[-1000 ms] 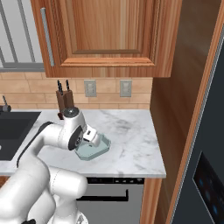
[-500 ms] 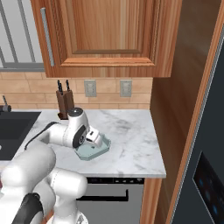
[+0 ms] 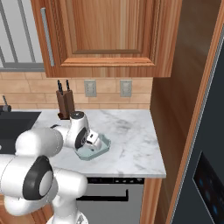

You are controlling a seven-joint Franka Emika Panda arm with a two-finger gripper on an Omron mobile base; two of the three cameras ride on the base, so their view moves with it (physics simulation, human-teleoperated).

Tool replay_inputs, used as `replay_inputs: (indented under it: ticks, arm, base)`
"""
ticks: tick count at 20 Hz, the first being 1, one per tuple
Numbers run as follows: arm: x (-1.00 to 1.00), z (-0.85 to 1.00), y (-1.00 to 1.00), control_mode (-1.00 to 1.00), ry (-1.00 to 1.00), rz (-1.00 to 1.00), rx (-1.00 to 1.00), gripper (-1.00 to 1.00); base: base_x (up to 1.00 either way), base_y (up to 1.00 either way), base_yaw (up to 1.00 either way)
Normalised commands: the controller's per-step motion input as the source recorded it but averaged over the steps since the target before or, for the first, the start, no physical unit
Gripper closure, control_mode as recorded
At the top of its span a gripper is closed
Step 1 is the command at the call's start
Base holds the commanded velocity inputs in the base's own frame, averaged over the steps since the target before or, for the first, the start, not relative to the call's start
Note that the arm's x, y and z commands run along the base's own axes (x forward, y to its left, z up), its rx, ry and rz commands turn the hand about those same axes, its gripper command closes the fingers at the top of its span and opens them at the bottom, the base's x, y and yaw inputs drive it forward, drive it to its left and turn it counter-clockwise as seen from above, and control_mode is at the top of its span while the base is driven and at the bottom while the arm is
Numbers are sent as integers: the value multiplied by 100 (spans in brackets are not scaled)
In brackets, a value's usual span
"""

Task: Take the squash and mushroom out of the freezer and place them in the tupperware container on the counter. Then put the tupperware containing the vegetables back in the freezer.

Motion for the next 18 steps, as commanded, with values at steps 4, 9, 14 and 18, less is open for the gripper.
replay_inputs:
  ticks: [4, 9, 14, 18]
  arm:
    - [0, -39, 6, -100, 0, 0, -3, -100]
    - [0, -2, 0, -100, 0, 0, 0, -100]
    - [-20, 25, 0, -100, -4, 0, 0, -100]
    - [-9, 36, -2, -100, -5, 0, 0, -100]
  base:
    - [0, 0, 0]
    - [0, 0, 0]
    - [0, 0, 0]
    - [0, 0, 0]
